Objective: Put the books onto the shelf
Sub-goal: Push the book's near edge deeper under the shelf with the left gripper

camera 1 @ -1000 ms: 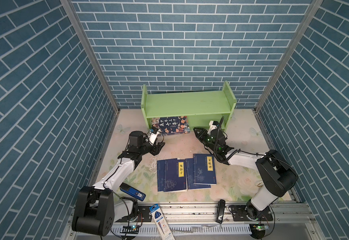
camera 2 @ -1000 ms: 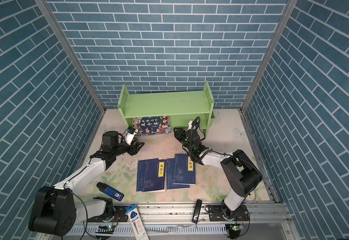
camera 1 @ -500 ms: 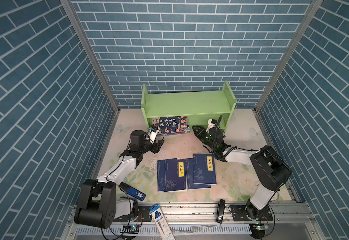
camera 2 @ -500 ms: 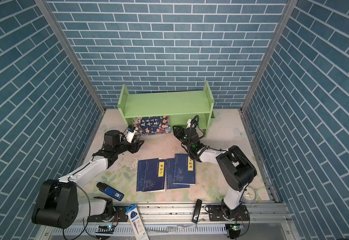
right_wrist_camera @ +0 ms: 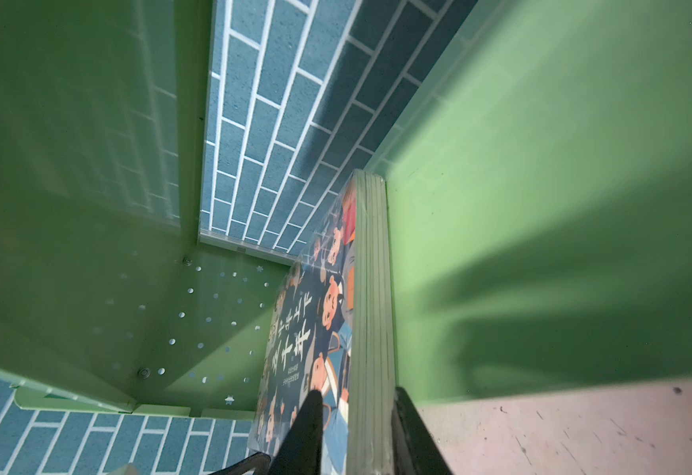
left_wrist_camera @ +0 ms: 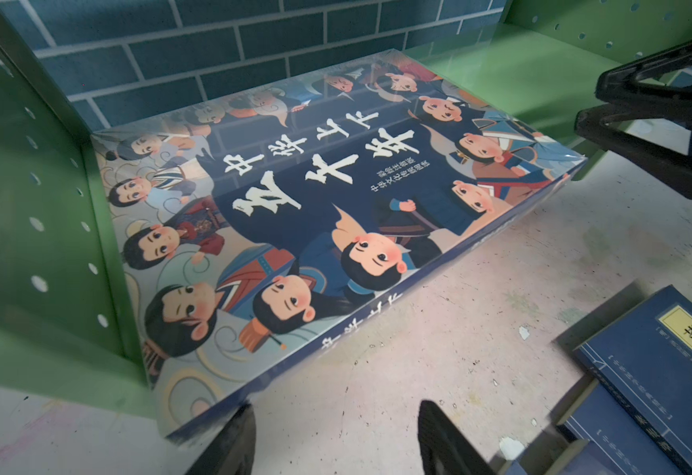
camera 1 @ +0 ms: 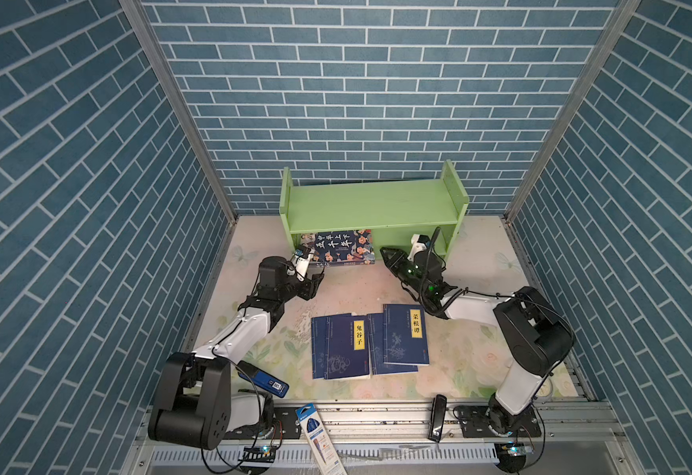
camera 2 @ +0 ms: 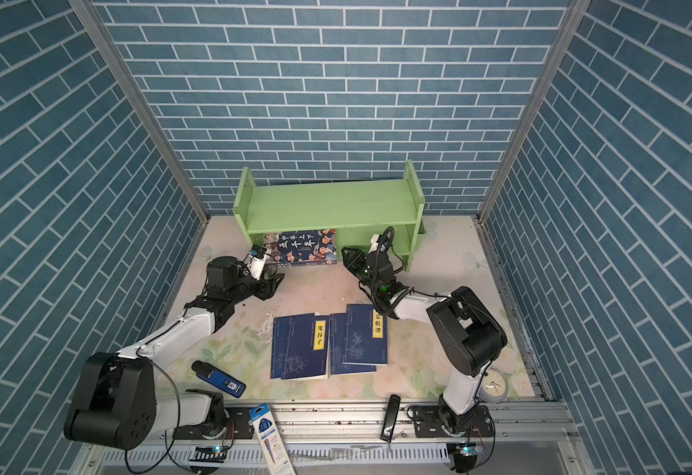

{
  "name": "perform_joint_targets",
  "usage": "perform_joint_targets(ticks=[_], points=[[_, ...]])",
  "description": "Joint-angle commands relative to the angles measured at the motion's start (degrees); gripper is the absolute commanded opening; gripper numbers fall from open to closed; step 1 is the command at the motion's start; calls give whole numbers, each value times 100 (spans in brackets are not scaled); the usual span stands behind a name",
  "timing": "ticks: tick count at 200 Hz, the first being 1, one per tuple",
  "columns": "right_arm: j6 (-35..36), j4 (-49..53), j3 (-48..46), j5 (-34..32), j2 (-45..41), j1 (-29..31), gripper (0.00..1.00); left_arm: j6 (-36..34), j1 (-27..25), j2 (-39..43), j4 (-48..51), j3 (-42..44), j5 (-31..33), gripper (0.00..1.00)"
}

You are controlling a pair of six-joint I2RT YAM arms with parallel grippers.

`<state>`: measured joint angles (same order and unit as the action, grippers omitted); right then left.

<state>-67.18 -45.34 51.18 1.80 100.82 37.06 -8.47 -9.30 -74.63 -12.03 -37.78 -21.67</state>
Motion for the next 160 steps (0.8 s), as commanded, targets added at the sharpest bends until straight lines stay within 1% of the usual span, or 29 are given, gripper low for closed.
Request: perform_joint_targets(ticks=[1, 108, 130, 144, 160], points=[[98, -148, 182, 48, 103, -30, 30, 89, -10, -60, -206, -152, 66, 65], [7, -224, 431, 153, 357, -61, 31, 284, -10, -188, -270, -322, 43, 68], [-20, -173, 538, 186, 432, -67, 31, 244, -10, -22, -27, -300, -98, 71], [-31, -138, 615, 217, 486, -72, 31, 152, -10, 214, 201, -246, -211, 75], [-66, -100, 724, 257, 568, -69, 31, 14, -10, 537, 712, -275, -400, 78]])
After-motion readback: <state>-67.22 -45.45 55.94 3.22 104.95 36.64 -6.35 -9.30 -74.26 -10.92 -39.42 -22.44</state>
